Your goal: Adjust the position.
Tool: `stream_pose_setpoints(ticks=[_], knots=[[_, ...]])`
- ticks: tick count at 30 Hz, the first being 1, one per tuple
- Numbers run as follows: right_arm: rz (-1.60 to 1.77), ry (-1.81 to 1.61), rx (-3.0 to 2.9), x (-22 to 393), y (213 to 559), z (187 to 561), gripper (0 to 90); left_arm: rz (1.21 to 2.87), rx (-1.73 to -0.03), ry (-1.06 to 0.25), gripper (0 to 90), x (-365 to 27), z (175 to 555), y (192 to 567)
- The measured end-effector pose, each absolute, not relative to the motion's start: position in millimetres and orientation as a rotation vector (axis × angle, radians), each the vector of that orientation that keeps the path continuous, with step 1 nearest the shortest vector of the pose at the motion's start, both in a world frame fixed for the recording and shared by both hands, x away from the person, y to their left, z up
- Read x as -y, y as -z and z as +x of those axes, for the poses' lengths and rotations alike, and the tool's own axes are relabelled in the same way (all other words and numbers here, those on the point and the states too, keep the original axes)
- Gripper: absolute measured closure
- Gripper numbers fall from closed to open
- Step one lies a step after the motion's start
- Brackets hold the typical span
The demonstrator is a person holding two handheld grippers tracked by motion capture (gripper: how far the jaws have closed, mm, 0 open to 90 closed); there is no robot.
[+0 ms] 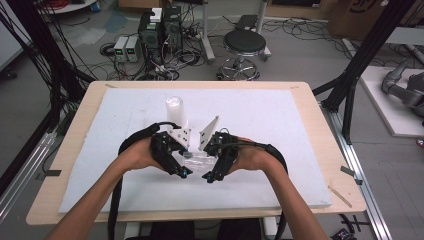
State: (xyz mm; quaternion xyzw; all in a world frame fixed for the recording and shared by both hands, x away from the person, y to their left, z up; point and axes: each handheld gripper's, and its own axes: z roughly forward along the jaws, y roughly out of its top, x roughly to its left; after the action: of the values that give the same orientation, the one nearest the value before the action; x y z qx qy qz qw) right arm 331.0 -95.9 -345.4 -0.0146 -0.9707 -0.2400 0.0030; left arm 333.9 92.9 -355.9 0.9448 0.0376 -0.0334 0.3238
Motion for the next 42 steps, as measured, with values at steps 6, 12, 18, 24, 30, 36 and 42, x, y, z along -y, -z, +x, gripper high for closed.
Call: stream_pose_setpoints(ticks=[6, 12, 18, 24, 30, 36, 42], knots=[[-0.036, 0.814, 3.044, 97.3, 343.9, 331.6, 12.7, 2.467, -0.104, 0.067, 41.9, -94.0, 333.0, 355.6], [-0.081, 1.08, 2.969, 114.1, 339.6, 332.9, 12.8, 2.383, -0.107, 0.046, 41.8, -103.4, 331.5, 369.5], [-0.126, 1.366, 2.878, 136.1, 335.4, 331.1, 12.8, 2.219, -0.153, 0.023, 41.8, -115.4, 328.6, 386.7], [-0.195, 1.638, 2.768, 157.4, 334.9, 327.0, 12.8, 2.018, -0.168, 0.001, 41.8, -126.9, 322.7, 399.4], [-0.23, 1.822, 2.649, 175.1, 339.5, 322.1, 12.8, 1.854, -0.181, -0.009, 41.8, -137.5, 319.1, 401.8], [-0.228, 1.925, 2.557, 181.9, 343.9, 320.4, 12.8, 1.762, -0.188, -0.012, 41.8, -142.5, 317.4, 399.7], [-0.229, 1.943, 2.548, 181.8, 347.2, 320.0, 12.8, 1.759, -0.187, -0.019, 41.8, -142.0, 317.8, 399.4]])
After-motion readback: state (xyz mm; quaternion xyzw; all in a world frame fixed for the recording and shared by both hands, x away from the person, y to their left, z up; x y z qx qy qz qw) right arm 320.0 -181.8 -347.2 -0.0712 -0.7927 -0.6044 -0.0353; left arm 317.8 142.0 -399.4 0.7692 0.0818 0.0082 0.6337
